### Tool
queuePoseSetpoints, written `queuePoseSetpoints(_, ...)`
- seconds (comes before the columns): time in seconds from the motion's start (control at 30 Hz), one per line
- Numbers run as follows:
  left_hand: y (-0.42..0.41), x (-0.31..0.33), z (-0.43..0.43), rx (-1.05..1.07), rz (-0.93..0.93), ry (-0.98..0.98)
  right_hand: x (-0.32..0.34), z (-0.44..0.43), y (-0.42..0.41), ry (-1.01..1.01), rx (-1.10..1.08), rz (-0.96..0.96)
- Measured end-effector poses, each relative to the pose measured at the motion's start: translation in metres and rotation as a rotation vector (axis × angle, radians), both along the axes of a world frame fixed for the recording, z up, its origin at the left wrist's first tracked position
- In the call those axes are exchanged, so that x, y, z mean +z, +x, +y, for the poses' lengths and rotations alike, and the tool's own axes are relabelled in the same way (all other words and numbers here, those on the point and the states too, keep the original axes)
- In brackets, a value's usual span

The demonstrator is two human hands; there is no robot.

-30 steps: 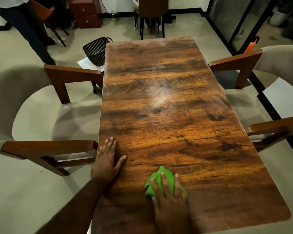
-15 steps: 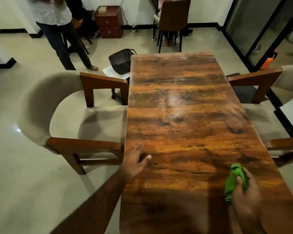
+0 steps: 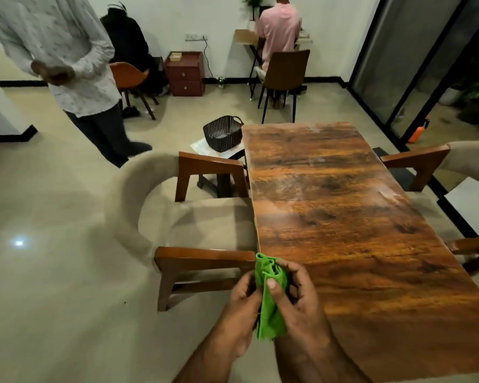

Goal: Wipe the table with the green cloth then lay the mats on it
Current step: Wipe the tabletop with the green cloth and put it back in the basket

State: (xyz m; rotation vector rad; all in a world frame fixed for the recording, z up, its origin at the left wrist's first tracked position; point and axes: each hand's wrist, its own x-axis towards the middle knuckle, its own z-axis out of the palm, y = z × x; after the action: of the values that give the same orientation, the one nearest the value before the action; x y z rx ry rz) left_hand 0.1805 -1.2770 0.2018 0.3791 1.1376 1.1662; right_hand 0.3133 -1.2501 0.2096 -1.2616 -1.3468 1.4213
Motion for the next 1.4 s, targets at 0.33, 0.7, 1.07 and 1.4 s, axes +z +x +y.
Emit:
queuePoseSetpoints(0.33, -0.141, 0.052, -0.038, 0.072, 0.099, 0.22, 0.031, -0.017, -0.106, -0.101, 0.131, 0.132)
queuePoseSetpoints(0.7, -0.264, 0.055, 0.069, -0.067, 0.217, 0.178, 0.039, 0.089, -0.219, -0.373, -0.002, 0.379)
queuePoseSetpoints(1.07, -0.395, 0.012, 0.249, -0.301, 0.43, 0.162, 0.007, 0.21, -0.333, -0.475, -0.33, 0.439)
queuePoseSetpoints(1.4, -0.494, 0.009, 0.381, -0.668, 0.419, 0.21, 0.017, 0.268, -0.45, -0.43, -0.722, 0.514)
